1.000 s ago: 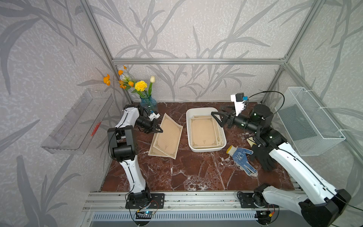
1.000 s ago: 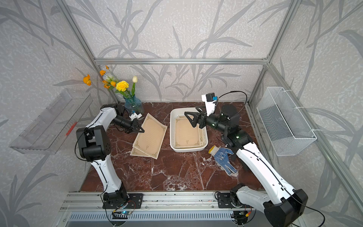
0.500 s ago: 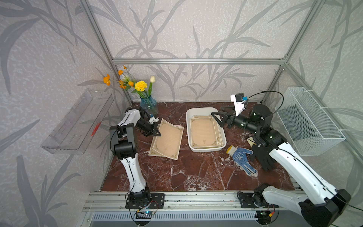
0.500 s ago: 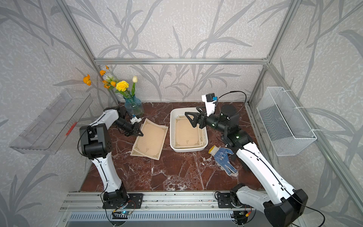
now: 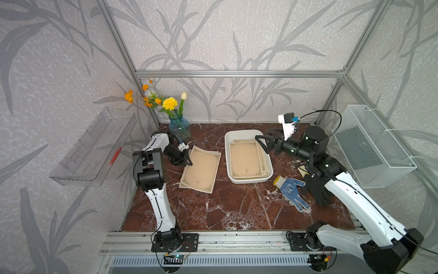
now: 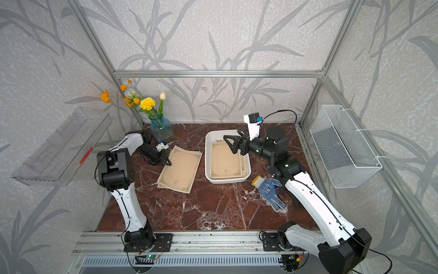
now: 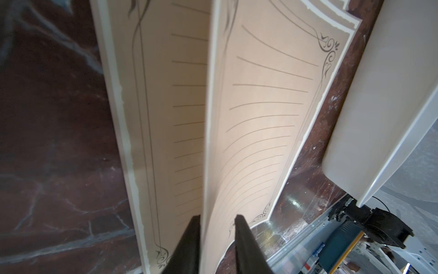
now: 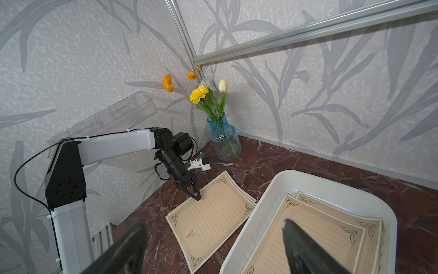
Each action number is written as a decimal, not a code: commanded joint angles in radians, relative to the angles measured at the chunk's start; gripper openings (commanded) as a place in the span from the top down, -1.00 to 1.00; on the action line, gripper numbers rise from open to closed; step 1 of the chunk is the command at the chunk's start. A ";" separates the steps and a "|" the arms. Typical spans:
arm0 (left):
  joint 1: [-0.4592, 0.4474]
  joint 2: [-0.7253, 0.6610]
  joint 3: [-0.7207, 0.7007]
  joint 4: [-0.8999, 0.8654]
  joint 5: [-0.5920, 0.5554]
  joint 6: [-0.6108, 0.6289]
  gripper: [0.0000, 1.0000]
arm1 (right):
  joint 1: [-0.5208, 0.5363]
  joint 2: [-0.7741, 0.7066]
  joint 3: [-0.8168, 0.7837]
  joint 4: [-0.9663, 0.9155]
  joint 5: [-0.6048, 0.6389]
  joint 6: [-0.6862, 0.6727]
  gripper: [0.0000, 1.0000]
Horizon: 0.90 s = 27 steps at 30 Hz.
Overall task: Take out the stationery paper from the storage box
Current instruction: Place the stationery paper at the center of the board.
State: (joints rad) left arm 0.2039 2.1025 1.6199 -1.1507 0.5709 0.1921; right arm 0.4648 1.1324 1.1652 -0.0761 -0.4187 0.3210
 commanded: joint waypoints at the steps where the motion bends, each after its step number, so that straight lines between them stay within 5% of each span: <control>1: 0.012 -0.016 -0.015 0.020 -0.099 -0.037 0.36 | 0.006 -0.020 0.036 -0.018 0.015 -0.006 -0.77; 6: 0.030 -0.032 -0.018 0.041 -0.246 -0.086 0.27 | 0.012 -0.013 0.076 -0.118 0.080 -0.039 -0.77; 15: 0.051 -0.159 -0.045 0.116 -0.308 -0.116 0.23 | 0.012 0.028 0.186 -0.397 0.251 -0.132 -0.76; 21: 0.030 -0.370 -0.161 0.332 -0.218 -0.190 0.23 | 0.012 0.080 0.235 -0.544 0.355 -0.166 -0.59; 27: -0.090 -0.616 -0.366 0.676 -0.088 -0.294 0.15 | 0.011 0.185 0.259 -0.616 0.381 -0.129 -0.35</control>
State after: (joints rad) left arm 0.1684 1.5581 1.3216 -0.6769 0.3874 -0.0303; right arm 0.4725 1.2850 1.4052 -0.6209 -0.0784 0.1844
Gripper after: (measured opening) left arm 0.420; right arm 0.681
